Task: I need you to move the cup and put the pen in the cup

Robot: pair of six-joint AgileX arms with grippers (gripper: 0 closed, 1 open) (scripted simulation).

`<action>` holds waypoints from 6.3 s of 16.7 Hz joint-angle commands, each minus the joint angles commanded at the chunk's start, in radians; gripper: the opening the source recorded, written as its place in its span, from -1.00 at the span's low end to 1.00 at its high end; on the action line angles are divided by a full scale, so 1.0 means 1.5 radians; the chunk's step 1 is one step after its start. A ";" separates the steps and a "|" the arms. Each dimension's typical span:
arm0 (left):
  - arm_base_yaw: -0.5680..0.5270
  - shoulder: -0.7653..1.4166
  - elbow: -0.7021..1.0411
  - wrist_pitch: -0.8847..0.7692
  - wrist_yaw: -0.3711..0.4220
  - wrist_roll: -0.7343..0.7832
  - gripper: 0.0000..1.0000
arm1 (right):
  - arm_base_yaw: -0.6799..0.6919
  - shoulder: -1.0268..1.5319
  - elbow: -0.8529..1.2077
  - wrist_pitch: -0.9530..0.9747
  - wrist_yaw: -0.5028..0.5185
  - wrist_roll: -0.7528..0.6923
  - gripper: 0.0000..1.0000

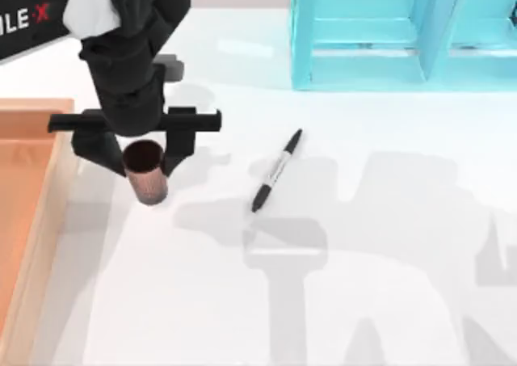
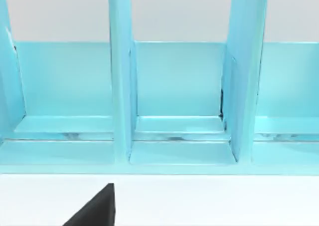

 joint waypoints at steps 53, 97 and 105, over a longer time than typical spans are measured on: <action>-0.031 0.074 0.421 -0.340 -0.021 0.010 1.00 | 0.000 0.000 0.000 0.000 0.000 0.000 1.00; -0.195 0.378 0.339 0.073 -0.138 0.122 -0.21 | 0.000 0.000 0.000 0.000 0.000 0.000 1.00; -0.195 0.378 0.339 0.073 -0.138 0.122 -1.00 | 0.000 0.000 0.000 0.000 0.000 0.000 1.00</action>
